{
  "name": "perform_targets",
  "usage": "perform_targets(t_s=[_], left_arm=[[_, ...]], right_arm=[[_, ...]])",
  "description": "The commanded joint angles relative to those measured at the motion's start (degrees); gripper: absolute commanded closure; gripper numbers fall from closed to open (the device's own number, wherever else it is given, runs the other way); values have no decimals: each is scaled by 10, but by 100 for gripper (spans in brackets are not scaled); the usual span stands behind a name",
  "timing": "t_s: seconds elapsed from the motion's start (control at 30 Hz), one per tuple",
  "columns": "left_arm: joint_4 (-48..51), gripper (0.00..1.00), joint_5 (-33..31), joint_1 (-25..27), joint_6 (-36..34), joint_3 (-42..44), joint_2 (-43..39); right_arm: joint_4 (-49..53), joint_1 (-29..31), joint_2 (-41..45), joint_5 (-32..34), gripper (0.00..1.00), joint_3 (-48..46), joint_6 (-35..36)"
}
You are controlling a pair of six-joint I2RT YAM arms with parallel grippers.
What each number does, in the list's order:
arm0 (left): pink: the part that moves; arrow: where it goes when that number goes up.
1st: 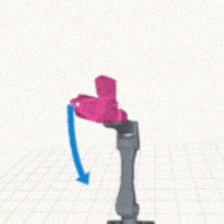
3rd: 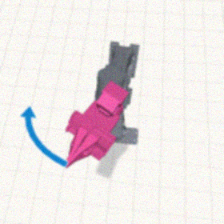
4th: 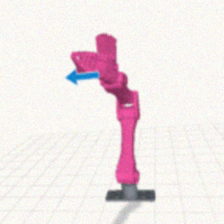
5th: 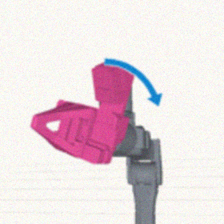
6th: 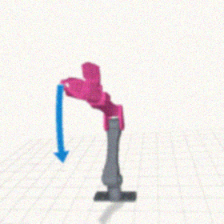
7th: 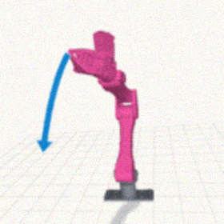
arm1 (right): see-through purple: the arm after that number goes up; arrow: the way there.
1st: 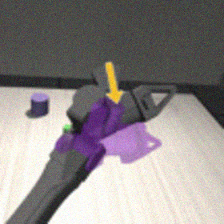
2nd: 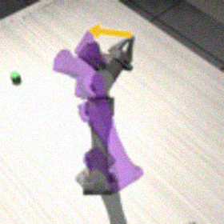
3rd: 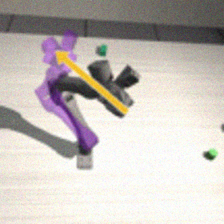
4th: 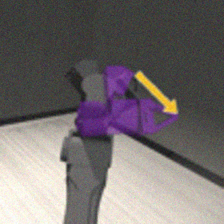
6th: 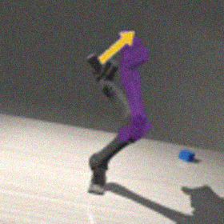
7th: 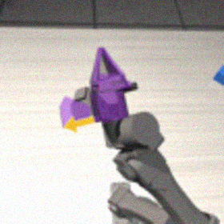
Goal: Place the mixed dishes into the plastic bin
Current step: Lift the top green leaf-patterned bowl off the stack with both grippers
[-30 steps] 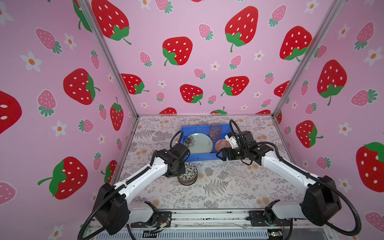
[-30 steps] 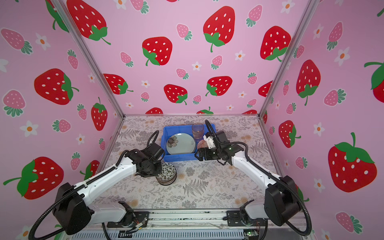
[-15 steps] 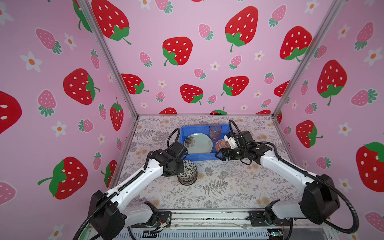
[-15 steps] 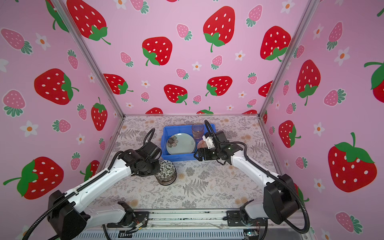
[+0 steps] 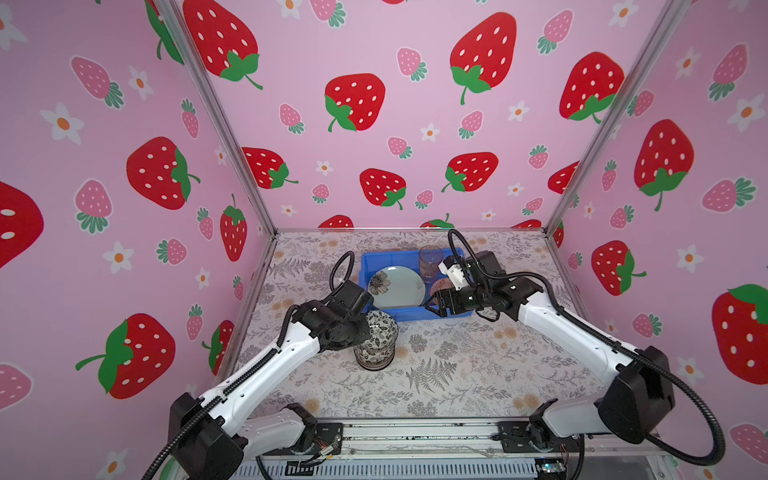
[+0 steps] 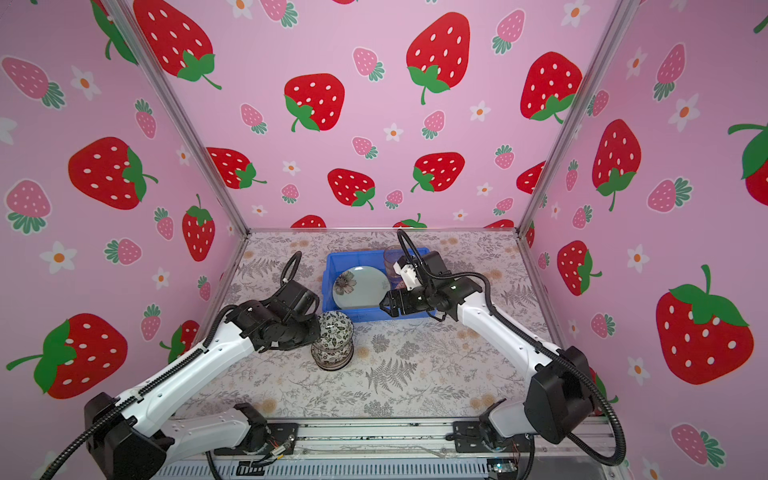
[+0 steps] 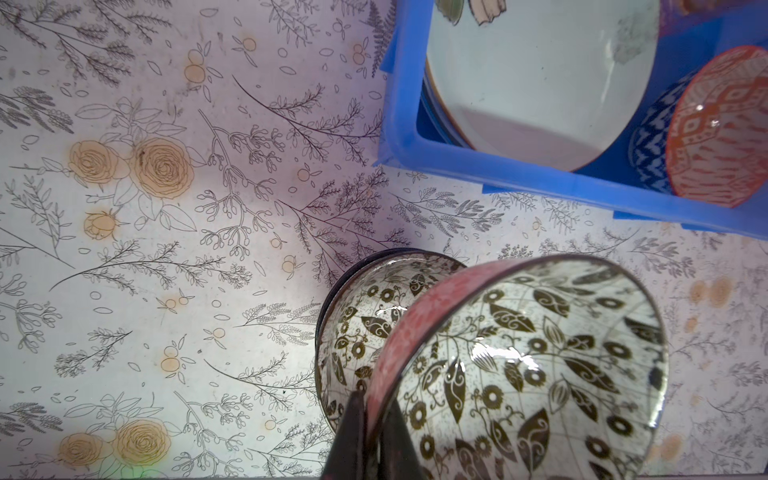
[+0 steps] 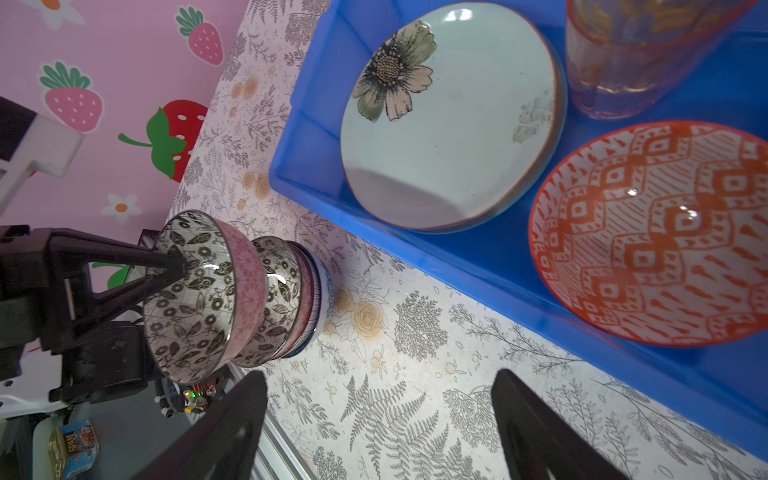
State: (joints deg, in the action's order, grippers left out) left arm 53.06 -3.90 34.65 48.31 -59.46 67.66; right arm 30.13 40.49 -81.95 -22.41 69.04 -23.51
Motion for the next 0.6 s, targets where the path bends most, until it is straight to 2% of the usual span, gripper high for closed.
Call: perform_targets(t_s=[0.0, 0.27, 0.57], left_arm=[[-36, 100, 1, 6, 20, -38, 10], [-44, 100, -6, 23, 17, -78, 53], [-45, 100, -4, 35, 3, -109, 85]], right_arm=[[39, 30, -24, 22, 14, 36, 6], [55, 97, -82, 85, 18, 95, -4], [67, 123, -134, 124, 35, 135, -9]])
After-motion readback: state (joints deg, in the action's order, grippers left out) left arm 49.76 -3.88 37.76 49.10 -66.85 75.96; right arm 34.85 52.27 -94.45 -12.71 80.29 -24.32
